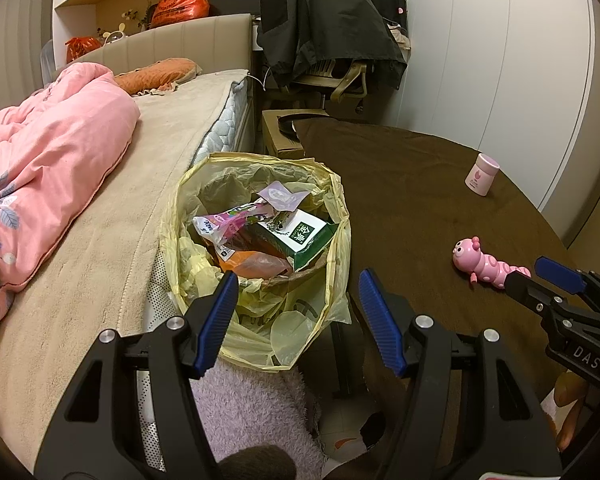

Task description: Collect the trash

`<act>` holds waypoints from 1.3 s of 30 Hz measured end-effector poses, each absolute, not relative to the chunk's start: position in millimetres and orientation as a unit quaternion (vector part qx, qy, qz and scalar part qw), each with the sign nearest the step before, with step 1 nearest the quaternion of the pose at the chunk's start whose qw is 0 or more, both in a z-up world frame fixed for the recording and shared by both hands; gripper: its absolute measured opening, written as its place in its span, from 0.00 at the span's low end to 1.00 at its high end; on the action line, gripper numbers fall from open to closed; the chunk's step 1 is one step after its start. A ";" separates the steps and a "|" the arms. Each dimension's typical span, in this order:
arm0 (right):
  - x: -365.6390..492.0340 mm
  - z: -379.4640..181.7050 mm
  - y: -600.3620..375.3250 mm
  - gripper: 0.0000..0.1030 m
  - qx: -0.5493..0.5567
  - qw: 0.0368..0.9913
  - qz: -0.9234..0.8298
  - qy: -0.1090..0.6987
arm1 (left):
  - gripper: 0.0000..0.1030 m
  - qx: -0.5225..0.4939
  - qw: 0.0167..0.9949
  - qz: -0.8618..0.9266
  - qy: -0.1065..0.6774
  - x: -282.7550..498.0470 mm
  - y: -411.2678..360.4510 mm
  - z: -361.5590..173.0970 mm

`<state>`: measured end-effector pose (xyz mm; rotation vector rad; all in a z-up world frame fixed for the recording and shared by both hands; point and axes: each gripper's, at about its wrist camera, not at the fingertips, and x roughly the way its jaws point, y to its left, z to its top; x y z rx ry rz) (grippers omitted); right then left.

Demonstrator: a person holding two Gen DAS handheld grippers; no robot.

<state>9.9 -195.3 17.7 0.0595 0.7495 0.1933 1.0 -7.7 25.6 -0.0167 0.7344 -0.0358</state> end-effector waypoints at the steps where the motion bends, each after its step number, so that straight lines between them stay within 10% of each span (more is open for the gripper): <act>1: 9.8 17.6 -195.3 0.58 0.029 0.926 0.094 0.365 | 0.58 -0.008 0.933 -0.018 0.359 1.0 -7.6 25.6; 39: 7.8 20.1 -191.5 0.58 0.031 0.927 0.093 0.362 | 0.58 -0.005 0.935 -0.019 0.354 -1.0 -5.8 26.6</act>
